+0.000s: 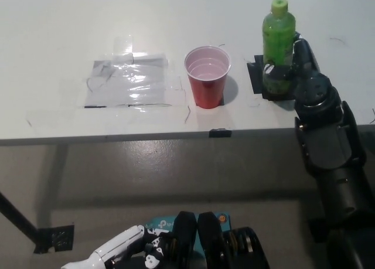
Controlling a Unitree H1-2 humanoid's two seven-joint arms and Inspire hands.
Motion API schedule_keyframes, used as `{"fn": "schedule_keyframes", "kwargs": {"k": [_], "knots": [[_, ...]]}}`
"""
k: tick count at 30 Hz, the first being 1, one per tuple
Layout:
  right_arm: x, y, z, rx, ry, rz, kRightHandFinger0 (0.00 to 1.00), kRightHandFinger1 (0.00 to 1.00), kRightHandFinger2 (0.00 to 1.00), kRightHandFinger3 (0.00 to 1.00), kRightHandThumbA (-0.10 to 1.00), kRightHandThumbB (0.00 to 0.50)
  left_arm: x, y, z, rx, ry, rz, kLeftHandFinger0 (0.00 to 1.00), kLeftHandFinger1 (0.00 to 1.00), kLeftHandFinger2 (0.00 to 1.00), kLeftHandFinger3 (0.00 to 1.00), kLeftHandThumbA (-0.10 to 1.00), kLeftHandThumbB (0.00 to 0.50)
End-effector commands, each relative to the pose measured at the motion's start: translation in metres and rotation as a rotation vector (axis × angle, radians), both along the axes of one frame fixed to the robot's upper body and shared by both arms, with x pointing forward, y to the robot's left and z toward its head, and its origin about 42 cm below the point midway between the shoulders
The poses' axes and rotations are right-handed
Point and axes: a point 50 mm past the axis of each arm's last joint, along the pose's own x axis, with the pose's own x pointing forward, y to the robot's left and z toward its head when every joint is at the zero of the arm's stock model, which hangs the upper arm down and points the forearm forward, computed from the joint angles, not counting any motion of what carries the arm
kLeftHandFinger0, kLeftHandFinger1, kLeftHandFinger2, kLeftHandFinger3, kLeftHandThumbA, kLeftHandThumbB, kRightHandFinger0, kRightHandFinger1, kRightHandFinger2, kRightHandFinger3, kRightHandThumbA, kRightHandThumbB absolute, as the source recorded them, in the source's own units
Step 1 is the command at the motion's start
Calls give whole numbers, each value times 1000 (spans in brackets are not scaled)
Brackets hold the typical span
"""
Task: The robot uses its right hand to pick up a bottle kept in the middle of the desk and tilt it into a cup kept next to it to pour water out
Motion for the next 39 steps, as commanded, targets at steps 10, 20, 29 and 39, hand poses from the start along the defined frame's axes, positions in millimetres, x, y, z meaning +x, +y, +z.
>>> {"fn": "schedule_keyframes", "kwargs": {"k": [10, 20, 29, 39], "knots": [[4, 13, 40, 60, -367, -38, 0, 0, 0, 823, -100, 0, 1, 2, 3, 16, 0, -12, 873, 930, 886, 864, 1000, 500], [3, 7, 37, 37, -386, -61, 0, 0, 1, 123, -100, 0, 1, 2, 3, 17, 2, -19, 867, 930, 894, 894, 1000, 500], [-1, -2, 36, -94, -405, -25, 0, 0, 10, 205, -100, 0, 2, 1, 5, 22, 3, -22, 864, 928, 893, 914, 1000, 500], [-11, -13, 27, -580, -499, 180, 0, 0, 85, 237, -100, 4, 3, 5, 4, 26, 11, -20, 877, 941, 909, 961, 1000, 500]]}}
